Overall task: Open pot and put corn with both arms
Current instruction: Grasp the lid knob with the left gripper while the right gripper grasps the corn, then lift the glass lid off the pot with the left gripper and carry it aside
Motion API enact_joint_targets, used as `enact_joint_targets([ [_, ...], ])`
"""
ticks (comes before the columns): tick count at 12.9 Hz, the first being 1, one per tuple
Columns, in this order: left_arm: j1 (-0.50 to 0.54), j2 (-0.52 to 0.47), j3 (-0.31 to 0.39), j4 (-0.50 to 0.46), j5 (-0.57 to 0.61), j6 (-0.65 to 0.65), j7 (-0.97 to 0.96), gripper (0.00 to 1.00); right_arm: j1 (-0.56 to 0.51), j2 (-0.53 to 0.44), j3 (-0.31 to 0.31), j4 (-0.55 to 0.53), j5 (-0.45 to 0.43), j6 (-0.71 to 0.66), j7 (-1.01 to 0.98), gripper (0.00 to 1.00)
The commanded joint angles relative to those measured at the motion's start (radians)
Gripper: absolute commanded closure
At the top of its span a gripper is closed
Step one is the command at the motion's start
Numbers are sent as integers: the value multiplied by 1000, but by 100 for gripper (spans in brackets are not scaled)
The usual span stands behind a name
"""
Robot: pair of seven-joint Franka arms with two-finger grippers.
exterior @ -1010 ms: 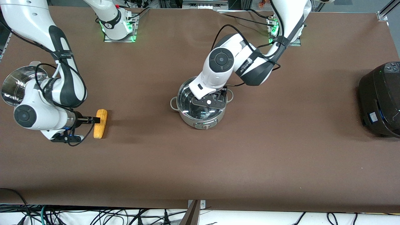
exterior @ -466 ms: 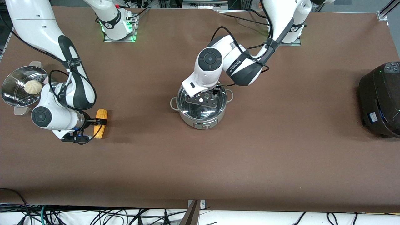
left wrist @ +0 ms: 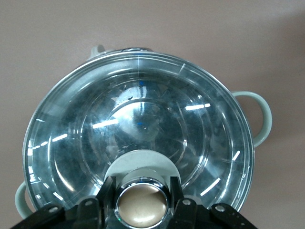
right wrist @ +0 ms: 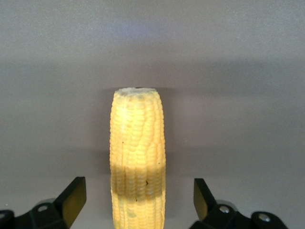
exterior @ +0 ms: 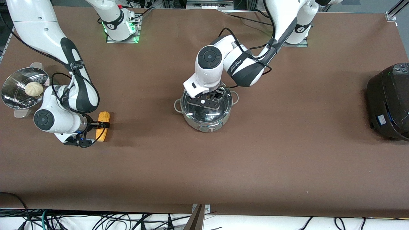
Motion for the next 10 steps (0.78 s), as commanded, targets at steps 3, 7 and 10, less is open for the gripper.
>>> enact_joint_targets([
  [3, -8, -9, 4, 42, 26, -51, -37, 95, -4, 14, 5, -12, 17, 41, 6, 0],
  [7, 128, -102, -7, 153, -3, -338, -8, 99, -4, 19, 5, -21, 23, 51, 6, 9],
  [10, 266, -175, 2, 226, 5, -565, 185, 98, -4, 17, 5, -21, 23, 40, 3, 72],
])
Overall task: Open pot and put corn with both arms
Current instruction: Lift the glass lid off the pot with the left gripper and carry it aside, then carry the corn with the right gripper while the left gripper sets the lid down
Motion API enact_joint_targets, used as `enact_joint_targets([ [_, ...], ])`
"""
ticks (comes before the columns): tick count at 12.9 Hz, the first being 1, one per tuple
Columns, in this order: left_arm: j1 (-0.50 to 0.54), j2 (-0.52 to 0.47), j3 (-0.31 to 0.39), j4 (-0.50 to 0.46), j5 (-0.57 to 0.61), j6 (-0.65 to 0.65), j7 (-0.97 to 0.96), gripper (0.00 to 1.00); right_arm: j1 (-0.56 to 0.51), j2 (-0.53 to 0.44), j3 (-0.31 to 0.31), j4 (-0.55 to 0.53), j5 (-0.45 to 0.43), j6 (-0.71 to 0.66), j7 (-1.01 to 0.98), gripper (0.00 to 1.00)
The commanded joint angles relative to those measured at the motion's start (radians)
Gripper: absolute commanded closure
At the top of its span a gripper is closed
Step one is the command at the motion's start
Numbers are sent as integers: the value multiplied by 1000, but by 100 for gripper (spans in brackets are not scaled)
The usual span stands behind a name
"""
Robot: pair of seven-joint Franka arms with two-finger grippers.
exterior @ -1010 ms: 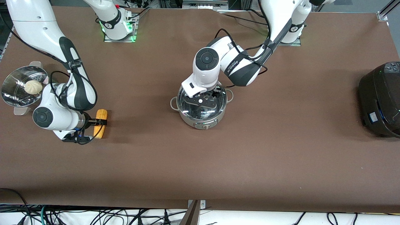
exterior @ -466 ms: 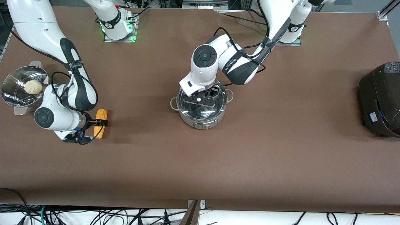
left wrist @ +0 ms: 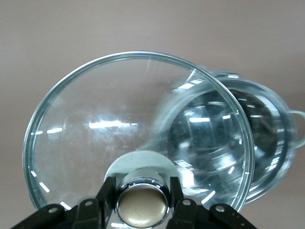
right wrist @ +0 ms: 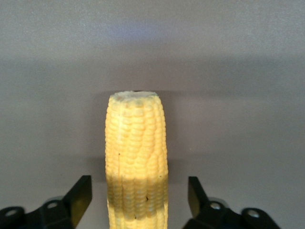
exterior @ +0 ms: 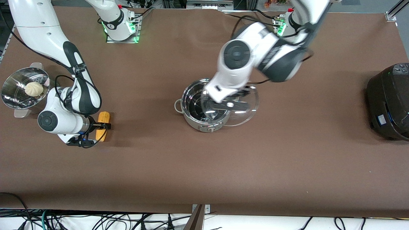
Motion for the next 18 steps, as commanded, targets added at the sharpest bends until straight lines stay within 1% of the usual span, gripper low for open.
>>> enact_joint_targets([
  [1, 162, -98, -13, 1, 6, -162, 226, 96, -3, -11, 5, -18, 15, 9, 1, 79],
  [2, 231, -120, -10, -33, 8, -193, 377, 96, -3, -13, 7, -18, 15, 7, 0, 87],
  [3, 314, -140, -6, -68, 9, -195, 522, 96, -3, -13, 7, -18, 15, 6, -2, 96],
  [4, 388, -142, -6, -98, 17, -180, 623, 96, -3, -16, 8, -18, 15, 5, -2, 100],
  [5, 438, -142, -11, -146, 58, -117, 688, 96, -3, -20, 17, -18, 15, 2, 0, 100],
  [6, 477, -146, -13, -227, 84, -29, 734, 96, -3, -34, 25, -15, 15, -17, 3, 100],
  [7, 505, -152, -13, -318, 84, 77, 747, 96, -3, -71, 33, -9, 15, -65, 7, 100],
  [8, 517, -169, -13, -421, 84, 178, 747, 96, -3, -123, 62, -3, 22, -127, 26, 100],
  [10, 542, -179, -13, -629, 86, 436, 747, 94, 1, -264, 134, 5, 49, -250, 157, 100],
  [11, 551, -176, -10, -724, 86, 574, 740, 92, 1, -314, 204, 34, 49, -298, 241, 100],
  [12, 571, -171, -10, -812, 86, 701, 739, 91, 1, -332, 282, 90, 48, -353, 356, 100],
  [13, 597, -165, -10, -872, 86, 795, 739, 90, 5, -327, 366, 152, 45, -396, 479, 100],
  [14, 608, -159, -10, -897, 87, 843, 743, 80, 31, -315, 437, 195, 31, -401, 598, 100],
  [15, 609, -165, -10, -894, 86, 838, 747, 17, 80, -285, 461, 215, 32, -393, 680, 100],
  [16, 615, -180, -11, -882, 84, 813, 738, 0, 144, -254, 462, 250, 31, -368, 717, 100],
  [17, 618, -210, -11, -851, 75, 745, 738, 0, 212, -219, 456, 273, 29, -323, 734, 100],
  [18, 617, -250, -16, -819, 69, 651, 736, 0, 253, -180, 456, 292, 25, -285, 760, 100],
])
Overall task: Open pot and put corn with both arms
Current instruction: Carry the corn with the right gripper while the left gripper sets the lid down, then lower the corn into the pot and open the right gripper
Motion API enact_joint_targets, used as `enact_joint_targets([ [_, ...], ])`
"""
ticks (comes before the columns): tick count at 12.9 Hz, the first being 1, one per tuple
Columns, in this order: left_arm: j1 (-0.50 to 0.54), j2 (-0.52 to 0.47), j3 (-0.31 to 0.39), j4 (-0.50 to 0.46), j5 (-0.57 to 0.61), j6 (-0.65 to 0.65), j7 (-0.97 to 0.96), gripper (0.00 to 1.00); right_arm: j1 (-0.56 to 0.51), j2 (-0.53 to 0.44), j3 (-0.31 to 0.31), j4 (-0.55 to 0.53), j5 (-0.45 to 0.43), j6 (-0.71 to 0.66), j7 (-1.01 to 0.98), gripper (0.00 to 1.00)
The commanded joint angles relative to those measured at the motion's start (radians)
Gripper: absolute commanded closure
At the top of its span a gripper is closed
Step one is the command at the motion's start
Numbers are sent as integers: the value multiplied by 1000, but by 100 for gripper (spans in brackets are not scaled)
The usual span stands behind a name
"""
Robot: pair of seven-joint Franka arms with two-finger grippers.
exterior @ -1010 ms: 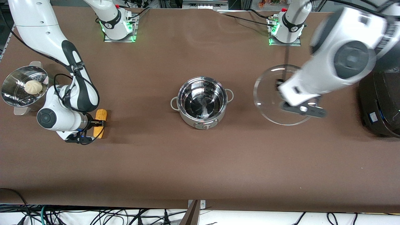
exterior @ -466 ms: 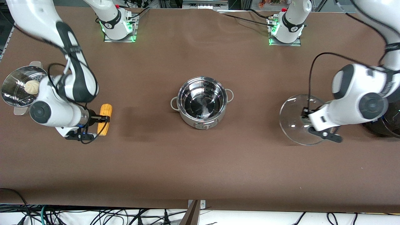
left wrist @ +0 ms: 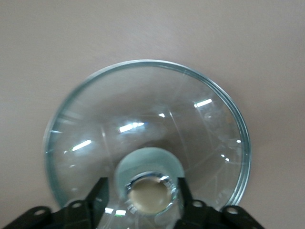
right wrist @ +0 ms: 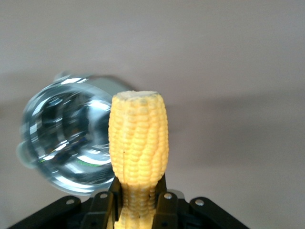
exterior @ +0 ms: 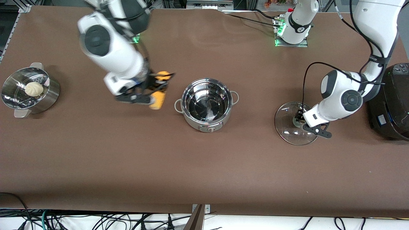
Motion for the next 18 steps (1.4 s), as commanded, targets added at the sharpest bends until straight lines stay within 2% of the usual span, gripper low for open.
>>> enact_joint_targets([
  [1, 6, -170, -31, 74, -6, -241, -9, 0, 101, 164, -10, 95, -24, 84, 64, 100],
  [3, 5, -238, -60, 229, -116, -500, -48, 0, 185, 250, -11, 100, -90, 175, 111, 100],
  [5, 5, -238, -63, 440, -119, -726, -45, 0, 225, 326, -11, 100, -173, 230, 165, 100],
  [6, 8, -237, -54, 522, -119, -745, -111, 0, 230, 353, -11, 98, -184, 256, 168, 100],
  [7, 11, -234, -50, 561, -115, -744, -195, 0, 230, 372, -11, 100, -184, 281, 168, 100],
  [10, 16, -235, -48, 572, -112, -776, -254, 0, 230, 401, -11, 100, -184, 309, 168, 100],
  [11, 19, -235, -49, 575, -112, -779, -259, 0, 228, 404, -11, 100, -184, 309, 168, 86],
  [12, 19, -243, -51, 575, -112, -782, -263, 0, 228, 403, -14, 98, -189, 307, 168, 1],
  [15, 13, -257, -57, 573, -107, -782, -251, 0, 233, 393, -13, 100, -209, 293, 167, 0],
  [16, -39, -276, -12, 561, -104, -781, -251, 0, 233, 392, -13, 103, -210, 293, 167, 0],
  [17, -143, -280, 107, 561, -109, -779, -246, 0, 235, 392, -13, 106, -210, 292, 167, 0],
  [18, -191, -286, 166, 550, -116, -775, -245, 0, 236, 384, -13, 107, -210, 286, 165, 0],
])
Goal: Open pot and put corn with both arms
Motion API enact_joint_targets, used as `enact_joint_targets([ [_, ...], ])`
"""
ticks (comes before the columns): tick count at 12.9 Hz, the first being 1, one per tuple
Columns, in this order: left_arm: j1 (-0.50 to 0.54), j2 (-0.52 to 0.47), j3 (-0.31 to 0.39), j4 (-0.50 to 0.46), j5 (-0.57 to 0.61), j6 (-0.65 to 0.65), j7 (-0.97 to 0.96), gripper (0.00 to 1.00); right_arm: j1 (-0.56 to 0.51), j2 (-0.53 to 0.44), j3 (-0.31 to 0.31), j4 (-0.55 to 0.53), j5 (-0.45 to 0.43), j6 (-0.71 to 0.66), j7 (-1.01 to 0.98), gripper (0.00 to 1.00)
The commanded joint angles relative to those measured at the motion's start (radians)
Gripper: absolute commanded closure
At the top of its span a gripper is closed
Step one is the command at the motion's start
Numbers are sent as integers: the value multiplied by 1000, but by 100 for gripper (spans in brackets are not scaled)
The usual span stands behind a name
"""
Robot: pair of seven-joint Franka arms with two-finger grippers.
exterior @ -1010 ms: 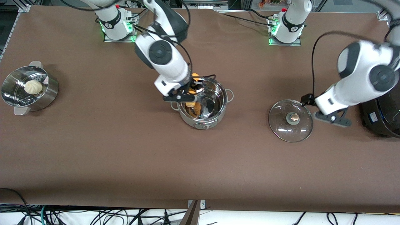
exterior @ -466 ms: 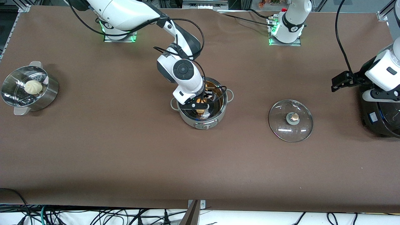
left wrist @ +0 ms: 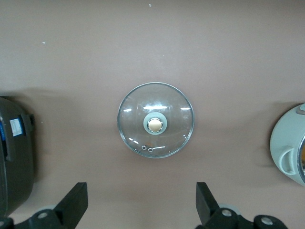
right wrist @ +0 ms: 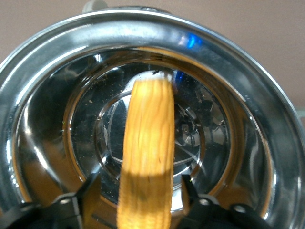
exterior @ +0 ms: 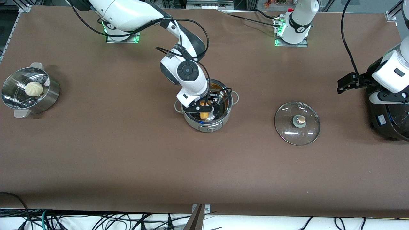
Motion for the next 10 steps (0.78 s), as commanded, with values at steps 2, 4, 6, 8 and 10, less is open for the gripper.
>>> enact_joint_targets([
  [2, -154, -80, 154, -85, -11, 4, 7, 0, 0, -55, 1, 79, -24, -187, 6, 0],
  [4, -169, -138, 174, -177, -14, 49, 9, 0, -43, -170, -58, 164, -24, -447, -8, 0],
  [6, -162, -134, 173, -162, -15, 32, 9, 0, -99, -273, -172, 161, -11, -504, -65, 0],
  [8, -163, -134, 166, -162, -15, 32, 7, 0, -115, -316, -290, 163, -9, -559, -204, 0],
  [10, -162, -135, 170, -162, -14, 23, 7, 0, -132, -365, -440, 161, 40, -565, -401, 0],
])
